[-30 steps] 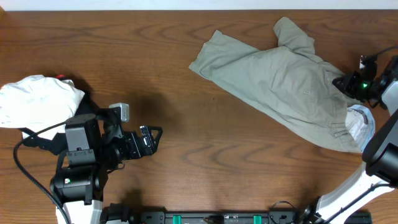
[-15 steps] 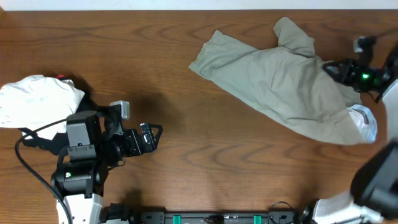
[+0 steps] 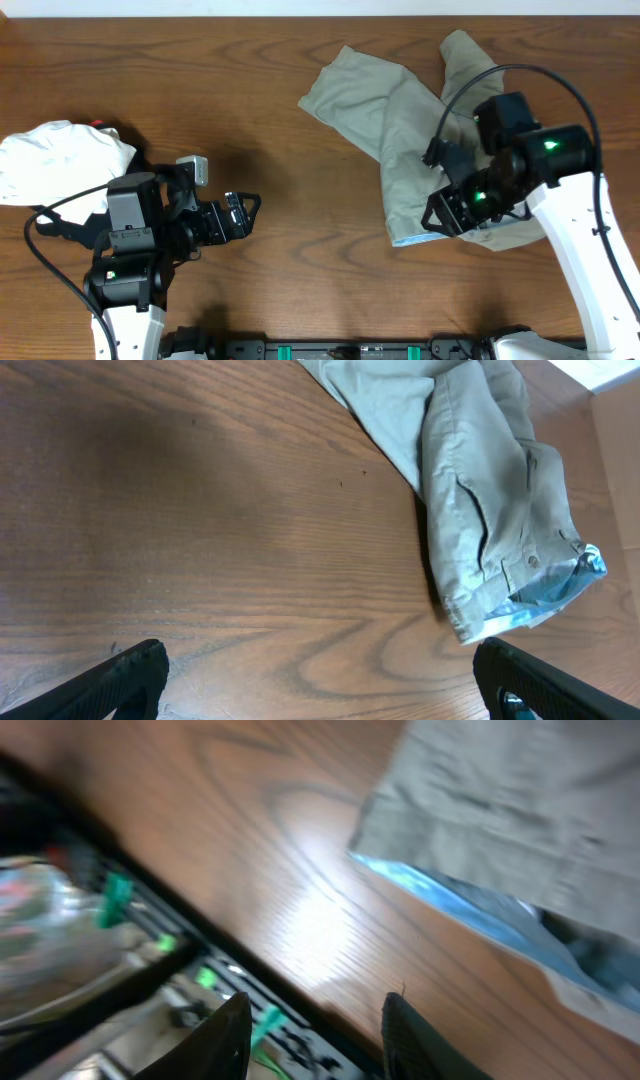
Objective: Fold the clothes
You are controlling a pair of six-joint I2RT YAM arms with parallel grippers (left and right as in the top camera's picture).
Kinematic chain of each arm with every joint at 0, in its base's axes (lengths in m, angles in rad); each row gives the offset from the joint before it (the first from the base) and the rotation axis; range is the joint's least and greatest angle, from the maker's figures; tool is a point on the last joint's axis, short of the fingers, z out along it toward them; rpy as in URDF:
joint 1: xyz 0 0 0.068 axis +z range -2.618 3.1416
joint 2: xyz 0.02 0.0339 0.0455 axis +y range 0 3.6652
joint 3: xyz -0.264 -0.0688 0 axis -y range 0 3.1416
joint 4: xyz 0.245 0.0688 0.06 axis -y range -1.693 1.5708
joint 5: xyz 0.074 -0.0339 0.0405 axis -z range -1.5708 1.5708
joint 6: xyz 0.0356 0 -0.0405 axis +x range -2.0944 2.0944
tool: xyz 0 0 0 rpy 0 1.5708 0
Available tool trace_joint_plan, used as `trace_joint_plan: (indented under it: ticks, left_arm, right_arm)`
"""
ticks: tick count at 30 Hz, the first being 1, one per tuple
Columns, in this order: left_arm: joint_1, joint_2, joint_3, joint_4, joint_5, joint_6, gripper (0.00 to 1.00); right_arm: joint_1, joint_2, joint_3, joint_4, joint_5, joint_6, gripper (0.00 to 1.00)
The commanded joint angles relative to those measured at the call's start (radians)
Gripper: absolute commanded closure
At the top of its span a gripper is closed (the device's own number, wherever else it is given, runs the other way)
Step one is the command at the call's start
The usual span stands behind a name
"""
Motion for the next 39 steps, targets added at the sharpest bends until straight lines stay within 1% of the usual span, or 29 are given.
trace_joint_plan:
  ticks: [1,6,8,9,11,14,16,17,19,24,28,31,34,39]
  left_arm:
    - [-0.006,0.000,0.011,0.002,0.010,0.017,0.01]
    - [-0.006,0.000,0.011,0.002,0.011,0.017,0.00]
    - [-0.007,0.000,0.011,0.002,0.019,0.016,0.02]
    - [-0.010,0.000,0.011,0.002,0.021,0.016,0.06]
    - [-0.026,0.000,0.011,0.002,0.021,0.016,0.11]
    - [-0.069,0.001,0.011,0.002,0.017,0.017,0.11]
    - [-0.099,0.005,0.011,0.006,0.002,0.019,0.11]
    - [-0.114,0.010,0.011,0.009,-0.022,0.021,0.11]
    - [-0.129,0.020,0.011,0.009,-0.068,0.021,0.11]
    - [-0.138,0.067,0.011,0.011,-0.124,0.021,0.10]
    - [-0.138,0.116,0.011,0.018,-0.124,0.021,0.10]
    - [-0.138,0.149,0.011,0.024,-0.123,0.021,0.10]
    - [-0.138,0.177,0.011,0.024,-0.122,0.021,0.10]
    - [-0.138,0.189,0.011,0.024,-0.122,0.021,0.10]
  right_arm:
    - [0.010,0.000,0.001,0.015,0.191,0.077,0.56]
    - [0.000,0.001,0.000,0.076,0.197,0.096,0.51]
    - [-0.001,0.001,-0.002,0.112,0.208,0.097,0.51]
    - [-0.002,0.003,-0.002,0.126,0.216,0.100,0.52]
    - [-0.001,0.007,-0.003,0.150,0.240,0.132,0.54]
    - [-0.001,0.019,-0.003,0.174,0.236,0.171,0.55]
    - [0.001,0.033,-0.004,0.182,0.181,0.190,0.54]
    - [0.007,0.045,-0.007,0.181,0.126,0.188,0.53]
    - [0.019,0.062,-0.019,0.180,0.089,0.189,0.52]
    - [0.079,0.100,-0.137,0.235,0.077,0.284,0.52]
    - [0.151,0.100,-0.272,0.374,0.055,0.375,0.45]
    - [0.203,0.100,-0.357,0.523,0.096,0.402,0.43]
    - [0.251,0.101,-0.419,0.632,0.187,0.442,0.41]
    - [0.293,0.101,-0.460,0.664,0.369,0.526,0.41]
